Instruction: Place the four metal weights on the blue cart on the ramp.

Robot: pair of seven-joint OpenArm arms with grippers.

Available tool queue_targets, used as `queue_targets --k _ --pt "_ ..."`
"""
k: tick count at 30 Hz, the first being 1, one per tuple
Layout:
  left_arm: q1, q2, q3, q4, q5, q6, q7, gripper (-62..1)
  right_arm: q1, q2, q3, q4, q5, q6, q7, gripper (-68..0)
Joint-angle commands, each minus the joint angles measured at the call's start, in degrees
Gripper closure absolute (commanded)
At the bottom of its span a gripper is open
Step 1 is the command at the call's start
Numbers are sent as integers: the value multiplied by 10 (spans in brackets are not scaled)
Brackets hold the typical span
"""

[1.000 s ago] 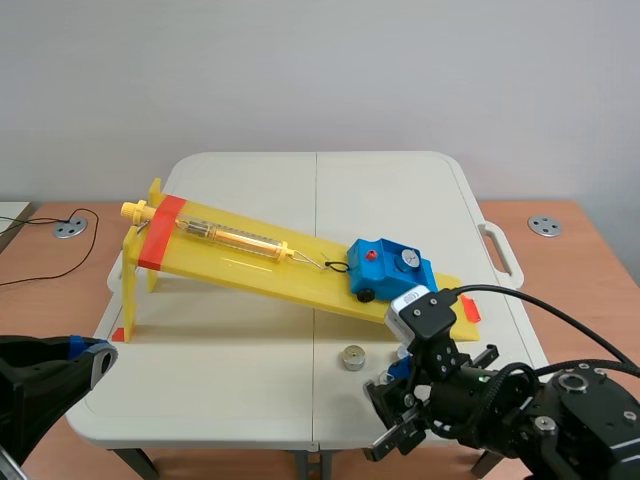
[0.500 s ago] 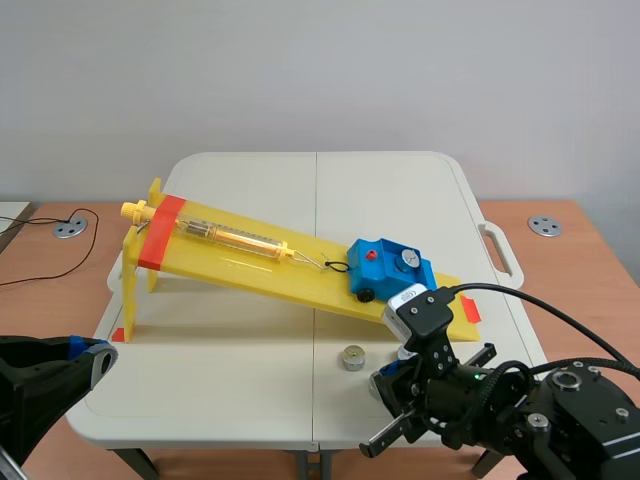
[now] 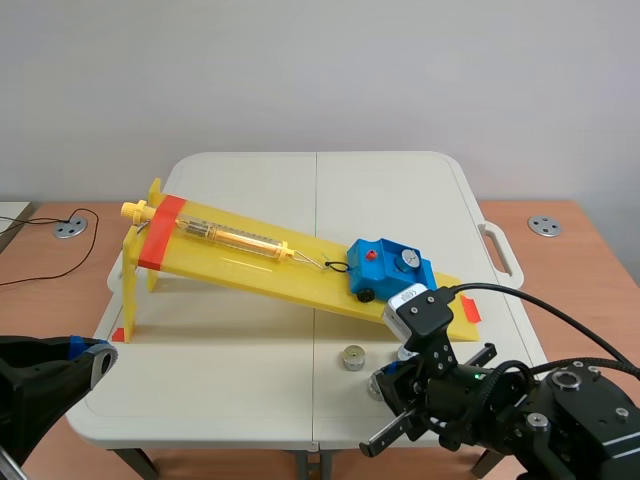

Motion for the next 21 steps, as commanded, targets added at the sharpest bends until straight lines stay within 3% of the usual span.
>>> queue_targets --k 1,8,21 --pt "-11 -5 -4 19 -17 -14 -52 -32 37 0 -9 17 15 -19 31 -7" --pt "-11 -5 -4 19 -17 -14 -52 -32 17 5 -9 76 17 -18 24 -7" --pt "-11 -5 -4 19 -17 -14 -52 -31 -79 60 12 231 61 -16 2 -7"
